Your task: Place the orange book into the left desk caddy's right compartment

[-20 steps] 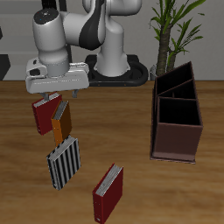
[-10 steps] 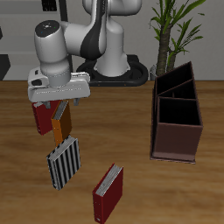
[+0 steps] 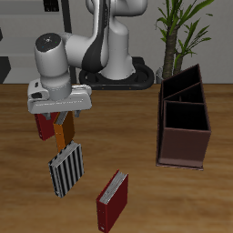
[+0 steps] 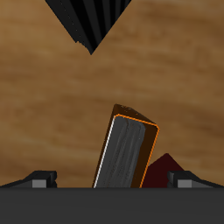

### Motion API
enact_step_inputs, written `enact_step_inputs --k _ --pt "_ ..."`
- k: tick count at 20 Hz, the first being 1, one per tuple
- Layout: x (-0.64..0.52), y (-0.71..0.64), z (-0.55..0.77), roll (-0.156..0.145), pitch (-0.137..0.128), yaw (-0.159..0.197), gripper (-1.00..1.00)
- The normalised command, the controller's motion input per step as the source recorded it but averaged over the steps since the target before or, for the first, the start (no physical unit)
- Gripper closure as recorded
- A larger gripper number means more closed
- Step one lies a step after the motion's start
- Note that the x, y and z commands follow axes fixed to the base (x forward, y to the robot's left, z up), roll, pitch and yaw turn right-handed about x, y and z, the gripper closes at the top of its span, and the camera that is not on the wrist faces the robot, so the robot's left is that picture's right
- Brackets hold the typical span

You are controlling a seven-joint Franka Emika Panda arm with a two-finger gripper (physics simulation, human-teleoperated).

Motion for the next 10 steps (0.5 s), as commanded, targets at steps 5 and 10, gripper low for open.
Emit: enact_step_inputs --k 5,10 --pt "-0.01 -0.09 -0.17 -0.015 0.021 0.0 -1.0" --pt "0.02 -0.04 -0.23 -0.002 0.031 0.001 -1.0"
